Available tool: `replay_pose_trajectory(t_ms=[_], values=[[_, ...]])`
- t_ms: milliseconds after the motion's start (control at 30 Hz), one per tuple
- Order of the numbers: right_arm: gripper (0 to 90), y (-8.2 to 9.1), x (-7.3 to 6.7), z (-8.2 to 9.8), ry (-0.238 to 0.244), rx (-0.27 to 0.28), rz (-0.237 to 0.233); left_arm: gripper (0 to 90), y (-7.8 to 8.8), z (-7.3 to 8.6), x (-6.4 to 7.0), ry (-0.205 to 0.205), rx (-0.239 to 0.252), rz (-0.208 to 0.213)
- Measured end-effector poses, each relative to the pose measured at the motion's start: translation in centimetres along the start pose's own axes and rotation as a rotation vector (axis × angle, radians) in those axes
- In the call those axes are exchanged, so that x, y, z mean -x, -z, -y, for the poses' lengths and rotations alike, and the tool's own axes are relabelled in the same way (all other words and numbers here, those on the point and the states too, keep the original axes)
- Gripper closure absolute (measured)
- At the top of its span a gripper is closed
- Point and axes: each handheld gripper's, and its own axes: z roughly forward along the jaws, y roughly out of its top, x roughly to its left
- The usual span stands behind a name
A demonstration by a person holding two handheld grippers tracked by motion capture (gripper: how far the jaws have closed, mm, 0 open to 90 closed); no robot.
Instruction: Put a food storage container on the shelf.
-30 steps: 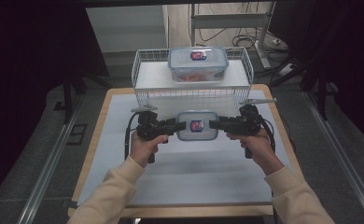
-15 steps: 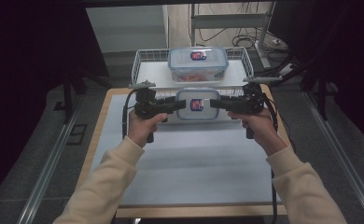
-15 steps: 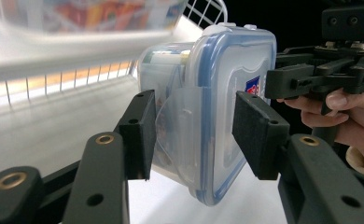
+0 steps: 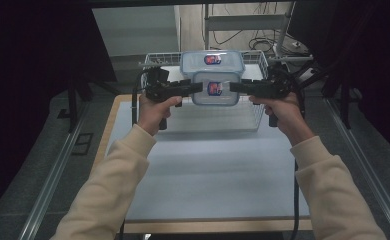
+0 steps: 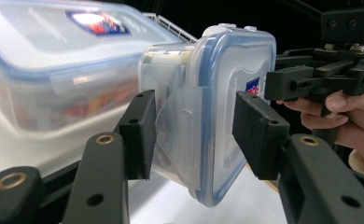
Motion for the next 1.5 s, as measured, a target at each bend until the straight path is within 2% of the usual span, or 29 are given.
replay_pose_trajectory(t_ms=[233, 767, 933, 1300, 1500], values=[[51.2, -0.2, 0.6, -2.1, 0.008, 0.0, 0.007, 51.2, -0.5, -1.7, -0.8, 0.012, 0.009, 0.012], [51.3, -1.1, 2.1, -5.3, 0.006, 0.002, 0.008, 51.3, -1.4, -4.7, -2.6, 0.013, 0.035, 0.018], [51.2, -1.7, 2.9, -6.6, -0.012, -0.001, 0.0, 51.2, -1.8, -5.8, -3.3, 0.026, 0.043, 0.009], [51.1, -2.6, 4.8, -8.8, -0.007, -0.029, 0.003, 51.1, -3.2, -7.3, -4.8, 0.056, 0.046, 0.005], [50.6, -3.4, 5.9, -9.3, -0.03, -0.047, 0.013, 50.8, -4.1, -7.1, -5.6, 0.09, 0.041, -0.007]])
